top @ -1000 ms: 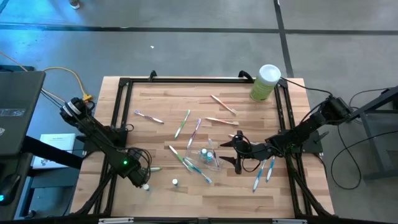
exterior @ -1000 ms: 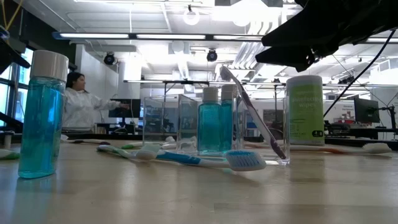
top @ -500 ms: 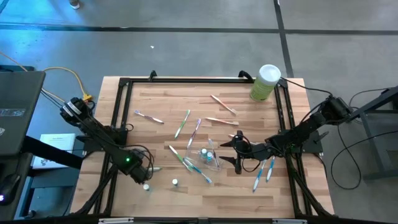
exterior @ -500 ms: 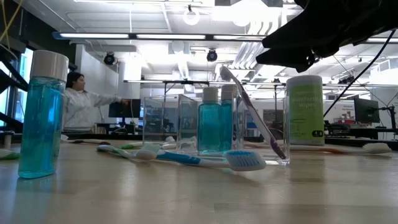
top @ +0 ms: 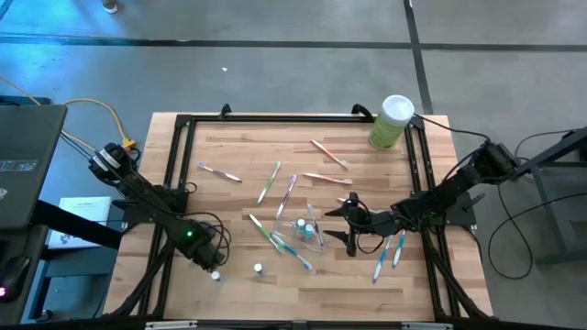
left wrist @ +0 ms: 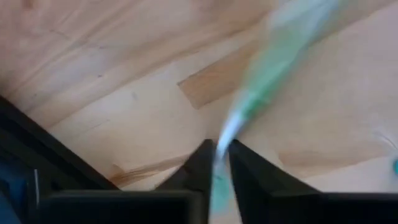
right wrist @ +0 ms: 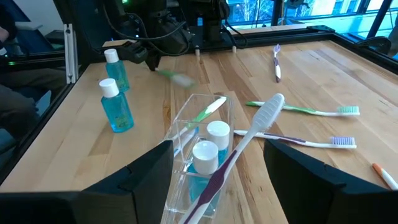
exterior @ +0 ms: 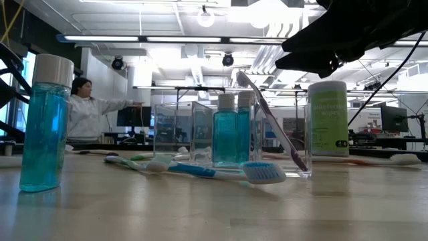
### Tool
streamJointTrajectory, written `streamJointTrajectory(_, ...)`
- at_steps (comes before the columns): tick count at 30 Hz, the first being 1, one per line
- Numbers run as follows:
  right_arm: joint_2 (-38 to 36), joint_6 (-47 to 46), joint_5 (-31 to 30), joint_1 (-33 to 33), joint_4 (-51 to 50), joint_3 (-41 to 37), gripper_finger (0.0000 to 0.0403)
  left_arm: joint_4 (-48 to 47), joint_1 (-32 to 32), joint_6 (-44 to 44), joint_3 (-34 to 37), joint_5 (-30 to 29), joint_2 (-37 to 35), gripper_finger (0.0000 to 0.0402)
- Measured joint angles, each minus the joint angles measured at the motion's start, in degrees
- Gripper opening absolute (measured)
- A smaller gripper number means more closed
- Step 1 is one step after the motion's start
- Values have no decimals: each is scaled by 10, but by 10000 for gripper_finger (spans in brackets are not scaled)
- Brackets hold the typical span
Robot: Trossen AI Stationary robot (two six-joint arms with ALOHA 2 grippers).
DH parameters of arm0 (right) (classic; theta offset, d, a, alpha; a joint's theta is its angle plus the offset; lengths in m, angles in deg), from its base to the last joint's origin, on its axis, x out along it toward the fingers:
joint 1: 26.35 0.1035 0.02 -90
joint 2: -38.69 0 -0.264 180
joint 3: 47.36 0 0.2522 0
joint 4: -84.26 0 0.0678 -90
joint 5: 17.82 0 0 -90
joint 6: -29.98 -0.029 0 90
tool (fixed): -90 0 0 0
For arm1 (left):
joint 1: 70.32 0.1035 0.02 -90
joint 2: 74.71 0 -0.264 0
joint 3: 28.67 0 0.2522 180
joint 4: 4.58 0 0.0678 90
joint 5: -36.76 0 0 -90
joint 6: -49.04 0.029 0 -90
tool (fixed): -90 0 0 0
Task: Pick & Place toothbrushing station
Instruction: Put the green toothbrush into the transparent organizer
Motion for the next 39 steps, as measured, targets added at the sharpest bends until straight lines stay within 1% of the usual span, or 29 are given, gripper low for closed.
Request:
streamJointTrajectory(1, 0, 0, 0, 0, 0, 0, 243, 0, 0, 3, 0, -3, 0, 18)
streamJointTrajectory(2, 0, 0, 0, 0, 0, 0, 243, -1, 0, 3, 0, -8, 0, 12)
streamJointTrajectory(9, 0, 0, 0, 0, 0, 0, 243, -10, -1, 3, -7, -34, 1, 5)
streamJointTrajectory(12, 0, 0, 0, 0, 0, 0, 243, -36, -1, 9, -23, -60, -5, 4)
streamJointTrajectory(14, 0, 0, 0, 0, 0, 0, 243, -71, -1, 11, -38, -100, -13, 4)
streamJointTrajectory(16, 0, 0, -4, 0, 0, 0, 243, -141, 0, 11, -61, -147, -19, 4)
streamJointTrajectory(21, 0, 0, -5, 0, 1, 0, 243, -291, -1, 17, -148, -221, -27, 3)
streamJointTrajectory(24, 0, 0, -5, 0, 3, 0, 243, -339, -1, 37, -206, -300, -28, 3)
streamJointTrajectory(26, 0, 0, -5, 0, 3, 0, 243, -367, -1, 64, -236, -363, -28, 3)
streamJointTrajectory(29, 0, 0, -5, 0, 10, 0, 243, -361, -5, 146, -277, -482, -28, 3)
streamJointTrajectory(32, 0, -1, -3, 0, 24, 0, 243, -342, -4, 267, -307, -594, -26, 3)
streamJointTrajectory(35, 0, -18, -1, 0, 37, 0, 243, -283, -5, 441, -318, -712, -26, 3)
streamJointTrajectory(37, 0, -37, 7, 0, 45, 0, 243, -216, -5, 591, -318, -790, -25, 3)
streamJointTrajectory(39, 0, -55, 32, -1, 62, 0, 243, -147, -3, 748, -318, -857, -17, 3)
